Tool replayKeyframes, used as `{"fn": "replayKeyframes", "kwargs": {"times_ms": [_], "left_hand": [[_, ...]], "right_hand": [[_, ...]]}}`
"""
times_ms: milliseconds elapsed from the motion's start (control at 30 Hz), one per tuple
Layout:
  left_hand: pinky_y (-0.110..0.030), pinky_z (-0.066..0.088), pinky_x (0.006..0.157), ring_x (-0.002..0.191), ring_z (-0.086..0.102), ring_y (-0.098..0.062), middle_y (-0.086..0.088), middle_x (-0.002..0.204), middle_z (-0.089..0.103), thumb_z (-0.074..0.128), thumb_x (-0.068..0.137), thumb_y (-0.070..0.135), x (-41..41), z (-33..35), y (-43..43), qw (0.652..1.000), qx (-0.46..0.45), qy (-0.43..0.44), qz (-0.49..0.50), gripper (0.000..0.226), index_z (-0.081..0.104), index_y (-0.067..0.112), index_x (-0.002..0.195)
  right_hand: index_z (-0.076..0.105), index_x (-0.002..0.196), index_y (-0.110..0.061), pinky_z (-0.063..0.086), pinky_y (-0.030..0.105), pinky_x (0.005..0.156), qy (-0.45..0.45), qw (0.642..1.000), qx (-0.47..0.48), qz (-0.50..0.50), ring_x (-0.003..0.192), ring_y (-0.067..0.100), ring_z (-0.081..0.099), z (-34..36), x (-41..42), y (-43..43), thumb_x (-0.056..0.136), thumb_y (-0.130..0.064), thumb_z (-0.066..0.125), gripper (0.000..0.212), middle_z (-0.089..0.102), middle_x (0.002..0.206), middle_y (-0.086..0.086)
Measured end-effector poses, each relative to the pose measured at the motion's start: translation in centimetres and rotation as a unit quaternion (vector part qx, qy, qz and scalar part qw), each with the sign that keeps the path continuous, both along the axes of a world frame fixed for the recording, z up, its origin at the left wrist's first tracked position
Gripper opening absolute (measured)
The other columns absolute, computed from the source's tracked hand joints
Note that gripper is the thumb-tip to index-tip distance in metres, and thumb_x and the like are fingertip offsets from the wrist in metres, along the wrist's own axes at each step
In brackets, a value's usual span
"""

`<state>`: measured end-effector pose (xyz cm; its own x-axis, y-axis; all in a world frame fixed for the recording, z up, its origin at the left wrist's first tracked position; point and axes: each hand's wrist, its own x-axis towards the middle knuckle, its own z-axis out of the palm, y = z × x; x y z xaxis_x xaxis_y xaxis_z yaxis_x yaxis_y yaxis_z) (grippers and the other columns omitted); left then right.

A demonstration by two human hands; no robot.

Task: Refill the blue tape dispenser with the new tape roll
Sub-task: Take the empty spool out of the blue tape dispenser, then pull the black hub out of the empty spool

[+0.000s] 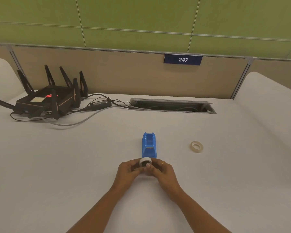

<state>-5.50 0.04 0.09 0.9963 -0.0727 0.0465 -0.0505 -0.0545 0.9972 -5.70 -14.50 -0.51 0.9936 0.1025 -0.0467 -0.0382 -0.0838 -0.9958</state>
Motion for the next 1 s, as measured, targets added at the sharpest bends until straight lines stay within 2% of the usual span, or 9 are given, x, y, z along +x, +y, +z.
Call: {"fn": "replayKeyframes", "kwargs": {"times_ms": [67, 167, 233, 367, 467, 600, 667, 900, 1000], "left_hand": [[-0.009, 0.049, 0.072, 0.083, 0.067, 0.002, 0.021, 0.077, 0.074, 0.067, 0.075, 0.006, -0.1, 0.0, 0.2, 1.0, -0.009, 0.009, -0.01, 0.027, 0.069, 0.029, 0.089], [-0.012, 0.05, 0.079, 0.091, 0.066, -0.001, 0.016, 0.088, 0.075, 0.065, 0.077, 0.005, -0.1, 0.1, 0.4, 0.999, -0.031, 0.019, -0.025, 0.029, 0.068, 0.023, 0.1], [-0.014, 0.051, 0.08, 0.092, 0.067, -0.003, 0.013, 0.089, 0.075, 0.063, 0.078, 0.004, -0.2, 0.1, 0.5, 0.998, -0.041, 0.02, -0.031, 0.03, 0.069, 0.027, 0.097], [-0.012, 0.051, 0.072, 0.083, 0.068, -0.003, 0.015, 0.08, 0.075, 0.063, 0.079, 0.003, -0.3, 0.2, 0.3, 0.999, -0.032, 0.019, -0.029, 0.033, 0.069, 0.034, 0.087], [-0.012, 0.051, 0.074, 0.083, 0.068, -0.001, 0.018, 0.078, 0.074, 0.064, 0.078, 0.003, -0.3, -0.1, 0.3, 1.0, -0.017, 0.014, -0.021, 0.035, 0.069, 0.037, 0.084], [-0.013, 0.051, 0.079, 0.083, 0.067, -0.001, 0.019, 0.078, 0.074, 0.066, 0.077, 0.005, -0.4, -0.1, 0.2, 1.0, 0.001, 0.001, -0.015, 0.035, 0.069, 0.04, 0.082], [-0.014, 0.051, 0.081, 0.083, 0.067, -0.001, 0.018, 0.078, 0.074, 0.066, 0.077, 0.007, -0.4, -0.1, 0.2, 1.0, 0.011, -0.002, -0.013, 0.034, 0.07, 0.041, 0.081], [-0.007, 0.048, 0.071, 0.075, 0.065, 0.007, 0.024, 0.07, 0.072, 0.067, 0.076, 0.005, -0.5, 0.1, 0.0, 1.0, 0.02, -0.003, -0.01, 0.037, 0.068, 0.042, 0.076], [-0.008, 0.049, 0.07, 0.074, 0.066, 0.005, 0.023, 0.069, 0.072, 0.066, 0.076, 0.004, -0.5, 0.0, 0.0, 1.0, 0.018, -0.002, -0.008, 0.028, 0.071, 0.03, 0.082]], "right_hand": [[0.064, 0.112, -0.017, 0.053, 0.031, 0.092, -0.003, 1.0, 0.013, 0.0, 0.104, 0.017, 0.064, -0.1, -0.1, -0.2, 0.086, -0.021, 0.062, 0.027, 0.07, 0.109, 0.005], [0.064, 0.113, -0.016, 0.053, 0.032, 0.092, -0.005, 1.0, 0.022, -0.007, 0.103, 0.02, 0.064, -0.2, -0.2, -0.3, 0.085, -0.017, 0.063, 0.028, 0.07, 0.109, 0.007], [0.065, 0.112, -0.015, 0.053, 0.032, 0.091, -0.007, 1.0, 0.021, -0.019, 0.1, 0.021, 0.065, -0.4, -0.2, -0.3, 0.084, -0.016, 0.064, 0.028, 0.071, 0.106, 0.009], [0.064, 0.112, -0.01, 0.054, 0.02, 0.082, -0.005, 0.999, 0.006, -0.034, 0.091, 0.016, 0.069, -0.8, -0.1, -0.3, 0.083, -0.015, 0.065, 0.03, 0.072, 0.104, 0.011], [0.063, 0.113, -0.007, 0.052, 0.016, 0.079, 0.004, 0.999, -0.012, -0.04, 0.089, 0.011, 0.069, -1.2, 0.0, -0.3, 0.082, -0.018, 0.066, 0.033, 0.071, 0.106, 0.012], [0.065, 0.11, -0.003, 0.046, 0.004, 0.068, 0.0, 0.998, -0.042, -0.048, 0.074, -0.007, 0.065, -1.2, 0.1, -0.2, 0.082, -0.017, 0.066, 0.031, 0.071, 0.103, 0.013], [0.066, 0.106, -0.002, 0.045, 0.003, 0.066, -0.002, 0.998, -0.044, -0.051, 0.07, -0.01, 0.063, -1.2, 0.0, -0.2, 0.082, -0.014, 0.066, 0.027, 0.072, 0.1, 0.014], [0.068, 0.102, -0.001, 0.043, 0.0, 0.061, -0.011, 0.997, -0.064, -0.052, 0.065, -0.014, 0.061, -0.9, 0.0, -0.4, 0.082, -0.012, 0.066, 0.024, 0.071, 0.092, 0.009], [0.069, 0.1, 0.0, 0.046, 0.004, 0.06, -0.005, 0.997, -0.06, -0.053, 0.061, -0.007, 0.064, -0.9, 0.0, -0.3, 0.082, -0.012, 0.066, 0.022, 0.071, 0.09, 0.012]]}}
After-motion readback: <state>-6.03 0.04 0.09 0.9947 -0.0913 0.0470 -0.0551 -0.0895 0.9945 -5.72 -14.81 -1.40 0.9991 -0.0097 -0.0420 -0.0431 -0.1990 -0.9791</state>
